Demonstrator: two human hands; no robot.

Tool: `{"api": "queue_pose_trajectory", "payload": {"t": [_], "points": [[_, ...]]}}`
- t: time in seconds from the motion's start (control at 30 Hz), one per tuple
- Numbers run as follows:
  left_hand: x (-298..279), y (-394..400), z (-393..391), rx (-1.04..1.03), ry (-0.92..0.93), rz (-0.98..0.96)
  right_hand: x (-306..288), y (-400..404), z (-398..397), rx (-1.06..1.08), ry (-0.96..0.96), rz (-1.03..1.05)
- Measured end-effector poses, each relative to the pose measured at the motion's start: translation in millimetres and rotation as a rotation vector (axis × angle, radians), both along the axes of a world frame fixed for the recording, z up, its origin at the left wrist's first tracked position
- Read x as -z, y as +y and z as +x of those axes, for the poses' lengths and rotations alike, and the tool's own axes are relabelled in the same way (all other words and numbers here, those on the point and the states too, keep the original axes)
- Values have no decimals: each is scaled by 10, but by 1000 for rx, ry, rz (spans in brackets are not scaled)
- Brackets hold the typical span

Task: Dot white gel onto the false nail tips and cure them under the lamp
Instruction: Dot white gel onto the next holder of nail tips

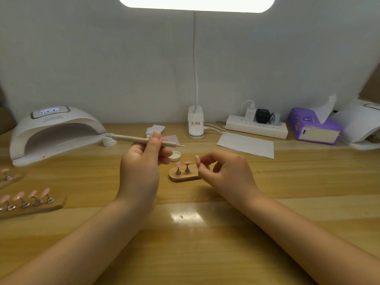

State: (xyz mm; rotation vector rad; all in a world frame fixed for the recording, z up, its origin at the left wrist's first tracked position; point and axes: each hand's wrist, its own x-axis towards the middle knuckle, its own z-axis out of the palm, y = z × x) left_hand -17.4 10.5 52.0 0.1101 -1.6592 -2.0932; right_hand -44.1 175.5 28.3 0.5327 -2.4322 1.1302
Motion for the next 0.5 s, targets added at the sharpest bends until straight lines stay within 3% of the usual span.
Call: {"api": "queue_pose_trajectory", "payload": {"t": [0.23, 0.5], "points": [[-253, 47, 179, -53, 267, -282, -169, -30, 70, -134, 154, -166], [-401, 76, 326, -86, 372, -445, -358, -9, 135, -81, 264, -193]]}}
